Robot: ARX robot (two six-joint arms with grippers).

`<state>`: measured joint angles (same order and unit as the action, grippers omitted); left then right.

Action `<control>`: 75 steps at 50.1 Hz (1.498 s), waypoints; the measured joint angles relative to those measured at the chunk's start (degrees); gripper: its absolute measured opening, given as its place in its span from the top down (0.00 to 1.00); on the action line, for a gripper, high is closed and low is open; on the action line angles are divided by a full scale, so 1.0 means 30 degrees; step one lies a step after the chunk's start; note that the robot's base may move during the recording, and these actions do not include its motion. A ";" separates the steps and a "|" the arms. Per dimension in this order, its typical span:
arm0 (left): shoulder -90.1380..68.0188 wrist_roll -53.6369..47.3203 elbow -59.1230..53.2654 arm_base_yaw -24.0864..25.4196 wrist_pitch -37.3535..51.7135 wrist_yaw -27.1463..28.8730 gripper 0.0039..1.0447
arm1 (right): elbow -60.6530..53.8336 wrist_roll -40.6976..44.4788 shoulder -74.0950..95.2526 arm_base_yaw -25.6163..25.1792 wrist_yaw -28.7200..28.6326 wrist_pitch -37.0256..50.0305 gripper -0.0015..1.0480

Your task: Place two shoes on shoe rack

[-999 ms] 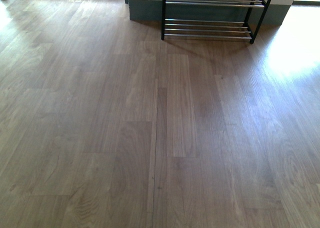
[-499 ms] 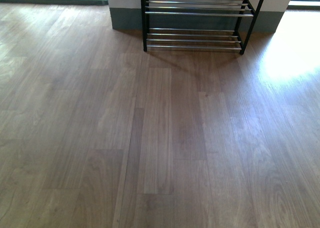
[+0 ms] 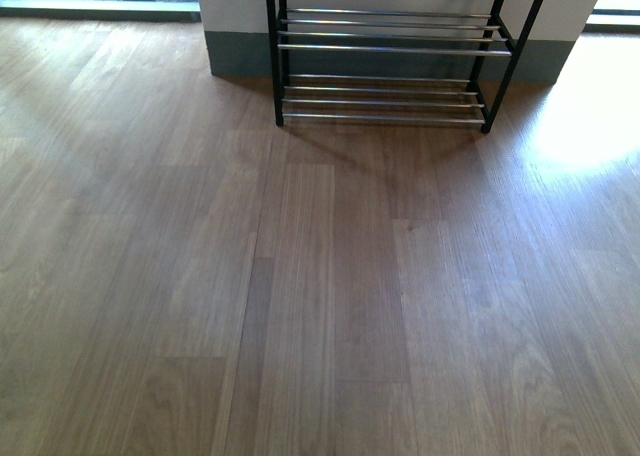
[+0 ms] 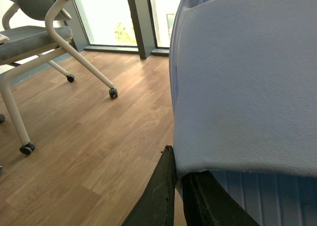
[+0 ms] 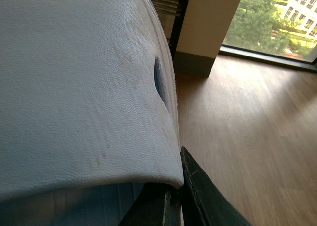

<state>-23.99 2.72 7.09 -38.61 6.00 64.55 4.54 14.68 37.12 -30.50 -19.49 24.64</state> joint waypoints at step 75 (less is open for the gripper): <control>0.0000 -0.0109 -0.0058 0.0007 0.0000 -0.0007 0.98 | 0.0007 -0.0029 -0.0007 0.0000 -0.0007 0.0007 0.98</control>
<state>-23.99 2.39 6.92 -38.59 6.00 64.53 4.56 14.59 37.10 -30.50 -19.51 24.67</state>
